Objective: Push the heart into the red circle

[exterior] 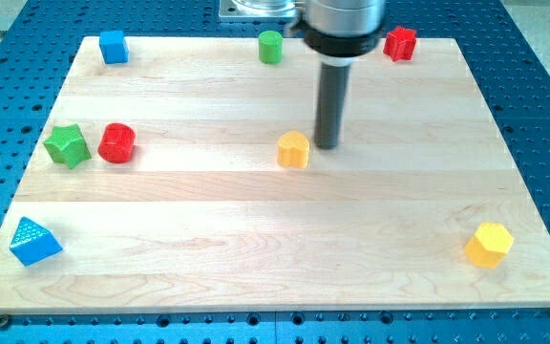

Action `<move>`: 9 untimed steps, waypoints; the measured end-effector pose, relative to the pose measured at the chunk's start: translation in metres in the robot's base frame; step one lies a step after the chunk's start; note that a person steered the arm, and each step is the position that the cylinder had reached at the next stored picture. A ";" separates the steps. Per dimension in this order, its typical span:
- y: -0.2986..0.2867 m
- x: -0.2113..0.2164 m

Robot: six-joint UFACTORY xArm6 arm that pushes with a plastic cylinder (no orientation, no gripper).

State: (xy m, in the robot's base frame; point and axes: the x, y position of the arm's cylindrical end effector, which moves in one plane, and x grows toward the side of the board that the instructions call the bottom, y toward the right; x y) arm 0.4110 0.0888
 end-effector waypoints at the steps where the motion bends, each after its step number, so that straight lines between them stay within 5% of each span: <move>1: -0.008 0.008; 3: -0.084 0.050; 5: -0.076 0.013; 7: -0.178 0.010; 9: -0.204 0.013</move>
State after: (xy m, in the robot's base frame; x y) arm 0.4240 -0.1149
